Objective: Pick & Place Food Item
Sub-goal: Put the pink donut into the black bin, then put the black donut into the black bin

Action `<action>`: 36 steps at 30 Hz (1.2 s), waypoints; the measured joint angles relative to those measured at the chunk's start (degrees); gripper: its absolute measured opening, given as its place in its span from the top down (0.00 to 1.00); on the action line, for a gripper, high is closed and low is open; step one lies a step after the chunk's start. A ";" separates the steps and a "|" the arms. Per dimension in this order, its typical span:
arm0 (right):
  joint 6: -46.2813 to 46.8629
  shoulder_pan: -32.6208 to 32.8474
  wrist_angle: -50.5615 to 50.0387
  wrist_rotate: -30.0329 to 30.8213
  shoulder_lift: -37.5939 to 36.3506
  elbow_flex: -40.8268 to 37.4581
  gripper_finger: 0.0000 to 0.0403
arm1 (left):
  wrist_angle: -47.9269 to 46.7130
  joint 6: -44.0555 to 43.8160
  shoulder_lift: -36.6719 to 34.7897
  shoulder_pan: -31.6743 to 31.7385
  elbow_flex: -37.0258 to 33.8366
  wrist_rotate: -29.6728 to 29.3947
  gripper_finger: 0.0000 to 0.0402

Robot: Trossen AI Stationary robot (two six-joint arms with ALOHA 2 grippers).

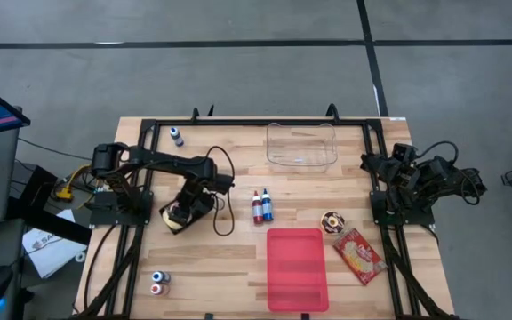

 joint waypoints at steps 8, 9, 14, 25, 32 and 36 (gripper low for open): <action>0.13 0.00 -0.82 0.01 0.00 0.00 0.70 | 1.91 -1.14 -1.08 0.02 -0.66 -1.37 0.51; 0.27 0.00 -1.08 0.01 0.00 -0.01 0.70 | 2.19 -1.41 -1.53 0.00 -0.65 -1.39 0.50; 0.61 0.00 -1.32 0.01 0.02 -0.01 0.70 | 2.04 -2.90 -3.66 0.00 -0.62 -1.37 0.50; 0.14 0.00 -1.31 0.47 0.01 -0.01 0.70 | 4.02 -11.98 -11.29 0.00 0.84 -1.39 0.51; -0.12 0.00 -1.32 1.71 0.00 -0.01 0.70 | 9.57 -18.93 -14.71 -0.44 1.04 -2.46 0.53; -0.66 0.00 -1.36 2.79 0.00 -0.01 0.70 | 15.56 -23.97 -14.75 -1.99 1.04 -2.73 0.53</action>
